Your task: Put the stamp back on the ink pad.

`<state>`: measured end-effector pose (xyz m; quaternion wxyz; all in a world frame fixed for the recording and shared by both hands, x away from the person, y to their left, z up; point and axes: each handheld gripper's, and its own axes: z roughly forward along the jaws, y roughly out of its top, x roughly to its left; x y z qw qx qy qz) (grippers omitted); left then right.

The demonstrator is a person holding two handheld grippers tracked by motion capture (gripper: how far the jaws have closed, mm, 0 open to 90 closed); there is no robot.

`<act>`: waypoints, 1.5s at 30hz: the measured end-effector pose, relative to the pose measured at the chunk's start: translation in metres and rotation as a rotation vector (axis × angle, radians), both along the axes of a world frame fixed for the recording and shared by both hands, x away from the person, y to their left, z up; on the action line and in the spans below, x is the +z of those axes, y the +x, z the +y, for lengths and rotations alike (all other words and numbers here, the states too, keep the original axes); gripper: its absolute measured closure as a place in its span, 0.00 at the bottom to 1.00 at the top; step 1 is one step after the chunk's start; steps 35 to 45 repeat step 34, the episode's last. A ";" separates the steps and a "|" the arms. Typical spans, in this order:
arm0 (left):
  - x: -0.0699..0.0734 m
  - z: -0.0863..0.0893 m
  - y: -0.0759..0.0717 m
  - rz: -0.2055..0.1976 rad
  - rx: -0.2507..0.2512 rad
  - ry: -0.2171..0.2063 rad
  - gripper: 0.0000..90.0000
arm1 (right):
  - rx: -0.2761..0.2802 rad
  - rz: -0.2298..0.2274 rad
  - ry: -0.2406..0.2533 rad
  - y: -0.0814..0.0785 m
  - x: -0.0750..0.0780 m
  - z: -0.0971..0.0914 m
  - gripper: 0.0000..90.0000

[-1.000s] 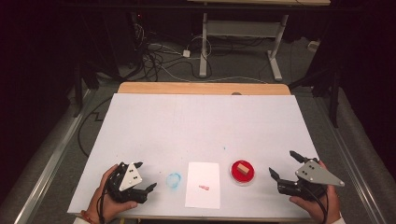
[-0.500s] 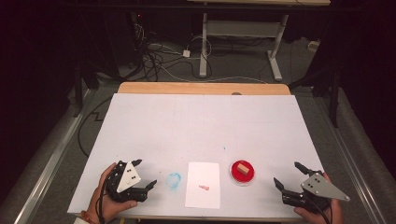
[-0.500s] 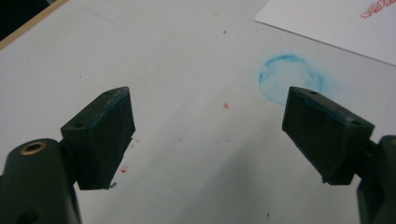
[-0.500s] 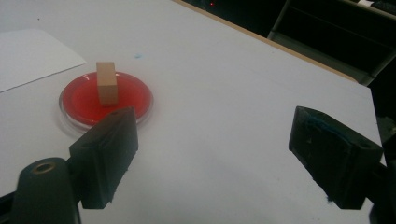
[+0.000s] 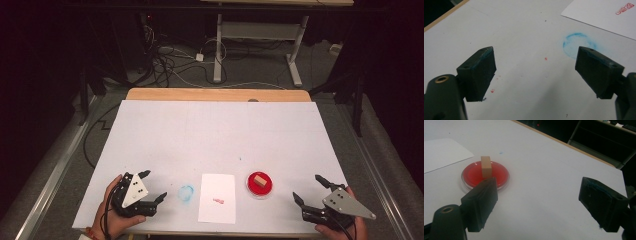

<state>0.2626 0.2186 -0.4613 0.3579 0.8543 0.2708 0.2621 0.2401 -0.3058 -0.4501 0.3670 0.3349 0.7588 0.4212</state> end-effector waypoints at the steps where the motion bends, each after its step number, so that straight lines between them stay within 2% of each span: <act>1: 0.000 0.000 0.000 0.003 0.000 0.003 0.18 | 0.002 -0.001 0.002 0.000 0.000 0.000 0.18; 23: -0.002 -0.001 0.002 0.017 0.001 0.008 0.18 | 0.010 0.000 -0.011 0.001 -0.001 0.003 0.18; 26: -0.003 -0.001 0.002 0.018 0.003 0.014 0.18 | 0.015 -0.005 -0.025 0.002 -0.001 0.004 0.18; 45: -0.003 0.001 0.003 0.025 0.010 0.010 0.18 | 0.028 0.000 -0.022 0.004 -0.001 0.005 0.20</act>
